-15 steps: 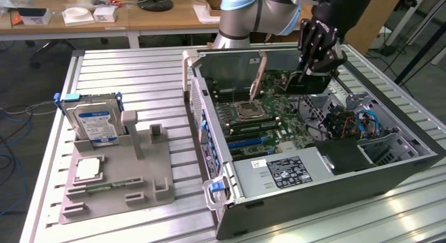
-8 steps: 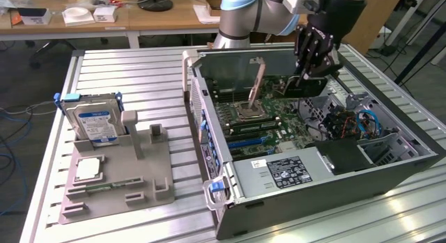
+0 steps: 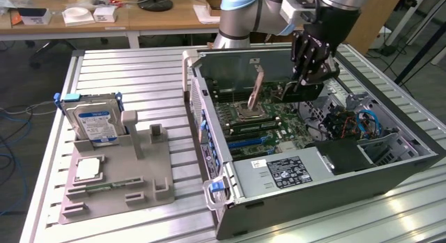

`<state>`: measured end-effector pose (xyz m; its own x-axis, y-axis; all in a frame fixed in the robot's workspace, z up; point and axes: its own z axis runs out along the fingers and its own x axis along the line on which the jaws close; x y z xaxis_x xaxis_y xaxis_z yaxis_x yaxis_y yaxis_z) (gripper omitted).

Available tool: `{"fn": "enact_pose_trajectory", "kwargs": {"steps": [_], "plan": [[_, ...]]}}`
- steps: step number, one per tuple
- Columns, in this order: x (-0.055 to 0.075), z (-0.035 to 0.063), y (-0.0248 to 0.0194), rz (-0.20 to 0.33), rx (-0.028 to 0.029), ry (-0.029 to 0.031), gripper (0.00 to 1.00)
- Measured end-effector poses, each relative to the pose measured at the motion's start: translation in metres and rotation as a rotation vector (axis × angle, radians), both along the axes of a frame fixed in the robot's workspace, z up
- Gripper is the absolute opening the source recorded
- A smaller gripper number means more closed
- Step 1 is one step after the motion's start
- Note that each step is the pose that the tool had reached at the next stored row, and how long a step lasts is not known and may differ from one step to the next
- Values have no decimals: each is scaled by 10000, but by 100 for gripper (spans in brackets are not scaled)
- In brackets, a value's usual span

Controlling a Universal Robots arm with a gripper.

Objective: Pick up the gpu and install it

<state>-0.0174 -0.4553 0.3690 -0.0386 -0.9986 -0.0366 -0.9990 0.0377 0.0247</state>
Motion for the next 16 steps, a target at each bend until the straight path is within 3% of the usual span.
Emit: {"fn": "enact_pose_trajectory", "kwargs": {"steps": [16], "plan": [[-20,-291,0,326,103,-57,26]]}}
